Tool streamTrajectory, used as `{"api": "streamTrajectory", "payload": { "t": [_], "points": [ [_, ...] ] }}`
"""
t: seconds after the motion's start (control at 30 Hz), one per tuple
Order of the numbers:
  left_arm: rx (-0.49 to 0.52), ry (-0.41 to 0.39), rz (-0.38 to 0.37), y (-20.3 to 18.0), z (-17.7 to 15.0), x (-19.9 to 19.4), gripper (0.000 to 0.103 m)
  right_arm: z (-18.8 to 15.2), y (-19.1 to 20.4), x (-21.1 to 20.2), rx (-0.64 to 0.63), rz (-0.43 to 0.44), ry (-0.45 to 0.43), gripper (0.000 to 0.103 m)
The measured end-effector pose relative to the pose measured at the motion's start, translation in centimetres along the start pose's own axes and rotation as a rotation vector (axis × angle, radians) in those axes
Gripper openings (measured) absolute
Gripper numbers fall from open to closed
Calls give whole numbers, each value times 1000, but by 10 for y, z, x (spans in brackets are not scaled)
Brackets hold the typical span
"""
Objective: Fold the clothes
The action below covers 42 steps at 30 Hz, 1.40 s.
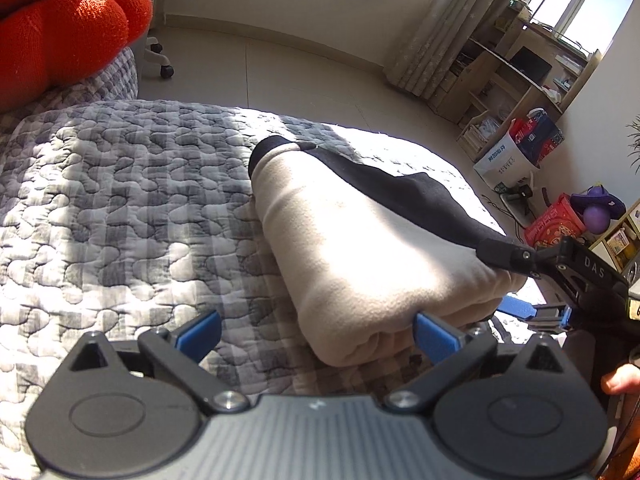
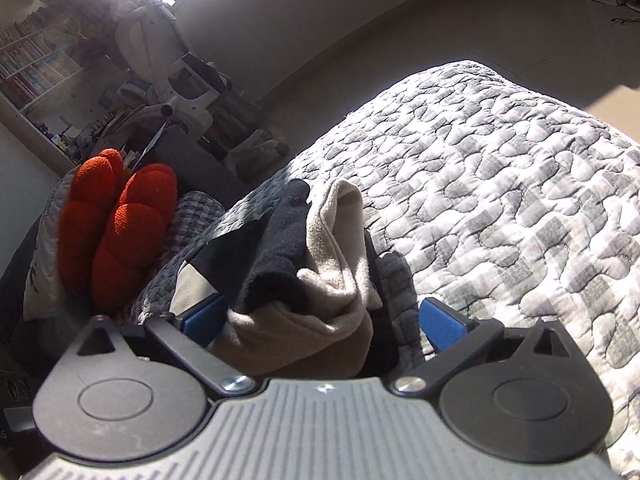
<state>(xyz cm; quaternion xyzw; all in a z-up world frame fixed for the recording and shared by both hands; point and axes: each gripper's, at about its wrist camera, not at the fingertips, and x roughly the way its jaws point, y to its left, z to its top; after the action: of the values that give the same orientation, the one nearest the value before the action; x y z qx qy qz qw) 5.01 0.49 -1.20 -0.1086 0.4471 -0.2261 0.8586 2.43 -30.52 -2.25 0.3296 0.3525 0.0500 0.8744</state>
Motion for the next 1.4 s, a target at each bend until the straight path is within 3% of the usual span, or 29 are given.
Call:
{"api": "streamTrajectory", "payload": {
  "t": [0.27, 0.53, 0.63, 0.8, 0.9, 0.97, 1.07, 1.1, 1.17, 1.3, 1.4],
  "points": [
    [-94, 21, -116, 9, 5, 14, 102, 3, -5, 5, 36, 38, -14, 103],
    [-253, 55, -390, 33, 7, 28, 102, 11, -8, 12, 89, 80, -13, 103],
    [-322, 25, -427, 43, 8, 29, 102, 12, -6, 16, 94, 87, -13, 103],
    [-418, -18, -408, 49, 4, 42, 102, 12, -1, 20, 72, 75, -21, 103],
    [-424, -58, -389, 39, 4, 47, 100, 12, 3, 22, 48, 46, -33, 95],
    [-419, -80, -350, 30, 5, 52, 91, 11, 5, 24, 33, 24, -36, 83],
    [-382, -105, -258, 16, 8, 56, 65, 9, 10, 24, -17, -6, -30, 64],
    [-361, -112, -219, 11, 9, 57, 51, 7, 12, 24, -39, -14, -28, 61],
    [-303, -138, -171, 2, 12, 53, 47, 4, 17, 22, -83, -23, -37, 53],
    [-233, -185, -134, -8, 21, 37, 42, 1, 25, 16, -118, -31, -57, 50],
    [-200, -196, -101, -1, 30, 14, 42, 0, 34, 11, -119, 14, -54, 49]
  ]
}}
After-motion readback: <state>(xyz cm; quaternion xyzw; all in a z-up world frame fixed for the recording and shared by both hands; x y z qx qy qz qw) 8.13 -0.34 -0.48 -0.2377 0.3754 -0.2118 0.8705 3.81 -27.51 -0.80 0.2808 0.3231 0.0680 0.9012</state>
